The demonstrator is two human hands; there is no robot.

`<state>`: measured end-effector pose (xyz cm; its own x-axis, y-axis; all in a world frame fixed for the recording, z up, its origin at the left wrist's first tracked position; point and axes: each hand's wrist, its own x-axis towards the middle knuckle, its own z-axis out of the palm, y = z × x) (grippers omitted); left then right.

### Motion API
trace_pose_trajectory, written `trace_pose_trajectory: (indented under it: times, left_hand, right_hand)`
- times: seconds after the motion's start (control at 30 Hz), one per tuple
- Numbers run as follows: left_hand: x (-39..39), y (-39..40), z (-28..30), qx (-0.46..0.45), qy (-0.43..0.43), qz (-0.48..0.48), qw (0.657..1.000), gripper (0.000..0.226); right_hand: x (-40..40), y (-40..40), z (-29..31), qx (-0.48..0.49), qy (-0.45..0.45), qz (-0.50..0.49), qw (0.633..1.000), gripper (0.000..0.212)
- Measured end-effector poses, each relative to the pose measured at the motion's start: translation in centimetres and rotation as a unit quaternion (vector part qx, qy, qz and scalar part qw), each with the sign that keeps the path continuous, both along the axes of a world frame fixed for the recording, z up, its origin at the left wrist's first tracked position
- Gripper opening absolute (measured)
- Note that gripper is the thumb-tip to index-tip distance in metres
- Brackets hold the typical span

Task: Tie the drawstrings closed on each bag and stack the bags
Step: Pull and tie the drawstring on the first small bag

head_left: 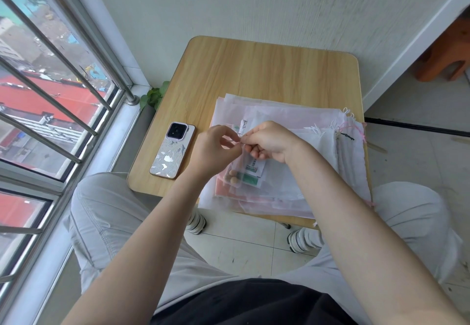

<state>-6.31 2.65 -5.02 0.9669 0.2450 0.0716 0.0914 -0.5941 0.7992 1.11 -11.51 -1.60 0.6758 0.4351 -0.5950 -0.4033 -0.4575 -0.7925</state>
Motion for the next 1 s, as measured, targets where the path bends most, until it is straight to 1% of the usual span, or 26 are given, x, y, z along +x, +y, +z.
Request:
trace_pose_trajectory:
  times: [0.13, 0.27, 0.37, 0.43, 0.53, 0.67, 0.73, 0.77, 0.83, 0.9, 0.93, 1.0]
  left_hand:
    - [0.4, 0.3, -0.4, 0.046, -0.012, -0.013, 0.999, 0.015]
    - [0.8, 0.5, -0.6, 0.063, -0.008, -0.032, 0.997, 0.013]
    - [0.9, 0.6, -0.5, 0.085, 0.004, -0.048, 0.995, 0.013]
    - [1.0, 0.9, -0.4, 0.102, 0.028, -0.054, 0.993, 0.014]
    - [1.1, 1.7, -0.2, 0.123, 0.09, -0.063, 0.986, 0.017]
    - [1.4, 2.1, 0.5, 0.153, 0.146, -0.078, 0.974, 0.017]
    - [1.6, 2.3, 0.6, 0.163, 0.161, -0.09, 0.969, 0.015]
    - [1.7, 2.3, 0.6, 0.16, 0.151, -0.089, 0.971, 0.015]
    - [1.7, 2.5, 1.0, 0.119, 0.113, -0.088, 0.982, 0.017]
    - [1.9, 2.4, 1.6, 0.087, 0.112, -0.116, 0.983, 0.029]
    - [2.1, 2.1, 2.2, 0.094, 0.127, -0.135, 0.978, 0.031]
    - [3.0, 1.8, 3.0, 0.146, 0.163, -0.152, 0.964, 0.013]
  right_hand:
    - [0.1, -0.2, -0.2, 0.0, -0.014, -0.002, 1.0, 0.012]
    - [0.4, -0.6, 0.0, -0.004, -0.022, 0.012, 1.0, 0.006]
    - [0.5, -0.6, 0.1, 0.0, -0.019, 0.021, 1.0, 0.009]
    - [0.6, -0.7, -0.1, -0.006, -0.039, 0.004, 0.999, 0.013]
    - [1.2, -1.0, -0.6, -0.037, -0.101, -0.051, 0.993, 0.023]
    - [1.0, -0.6, -1.5, -0.06, -0.143, -0.069, 0.985, 0.026]
    - [0.9, -0.4, -1.6, -0.046, -0.156, -0.082, 0.983, 0.021]
    - [0.9, -0.5, -1.4, -0.036, -0.16, -0.083, 0.983, 0.018]
    - [1.1, -0.5, -0.7, -0.017, -0.165, -0.068, 0.984, 0.014]
    - [1.2, -0.5, 0.1, 0.009, -0.165, -0.045, 0.985, 0.013]
    - [1.2, -0.4, 0.6, 0.024, -0.166, -0.039, 0.985, 0.013]
    - [1.5, -0.2, 1.1, 0.058, -0.168, -0.039, 0.983, 0.01]
